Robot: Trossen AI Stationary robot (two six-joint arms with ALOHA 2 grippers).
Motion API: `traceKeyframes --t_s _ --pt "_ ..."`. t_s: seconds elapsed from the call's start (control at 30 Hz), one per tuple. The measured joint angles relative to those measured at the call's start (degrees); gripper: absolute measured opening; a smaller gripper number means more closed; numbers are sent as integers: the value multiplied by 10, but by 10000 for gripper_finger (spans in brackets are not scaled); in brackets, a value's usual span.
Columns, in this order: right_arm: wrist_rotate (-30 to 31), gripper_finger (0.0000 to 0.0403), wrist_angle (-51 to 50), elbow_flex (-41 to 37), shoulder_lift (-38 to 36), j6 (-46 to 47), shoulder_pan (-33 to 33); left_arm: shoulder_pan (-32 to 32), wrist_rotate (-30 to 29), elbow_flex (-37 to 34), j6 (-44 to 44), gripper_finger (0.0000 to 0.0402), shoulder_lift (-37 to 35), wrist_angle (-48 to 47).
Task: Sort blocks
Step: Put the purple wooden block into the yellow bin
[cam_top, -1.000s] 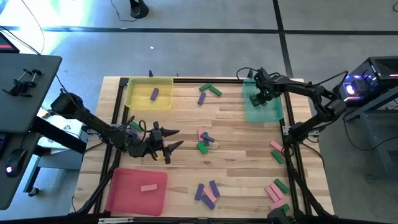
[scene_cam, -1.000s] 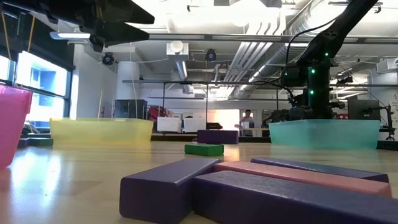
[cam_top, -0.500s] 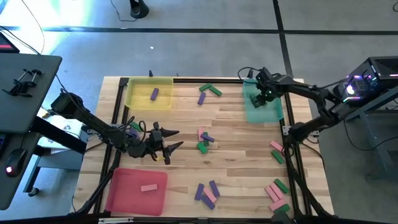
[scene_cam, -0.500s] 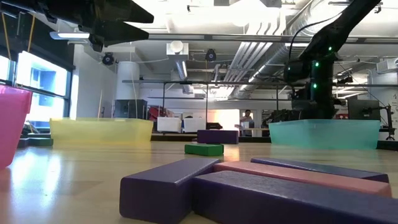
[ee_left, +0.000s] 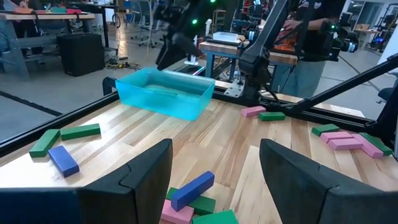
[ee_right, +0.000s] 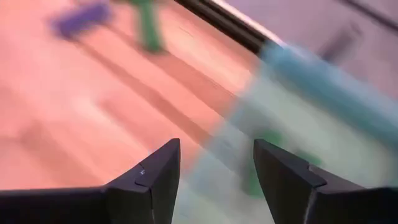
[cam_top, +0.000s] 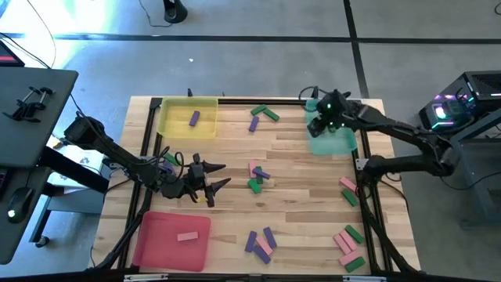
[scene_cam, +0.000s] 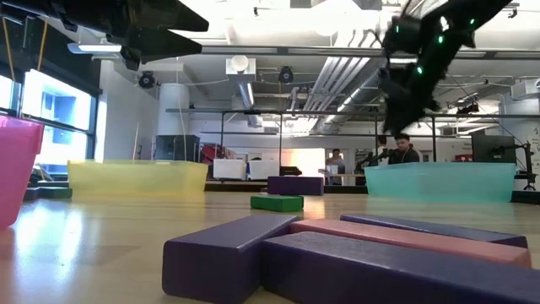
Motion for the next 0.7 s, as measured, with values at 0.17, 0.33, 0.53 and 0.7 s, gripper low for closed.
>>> traceKeyframes --t_s 0.17,0.33,0.53,0.7 --pt "1 188 95 0 -5 -2 131 0 0 0 0 229 0 0" --pt "1 188 282 -60 -5 -26 261 0 0 0 0 229 0 -3" --pt "1 187 522 -156 20 -18 388 0 0 0 0 229 0 -3" --pt "49 187 592 -172 78 -31 470 1 0 0 0 229 0 -3"
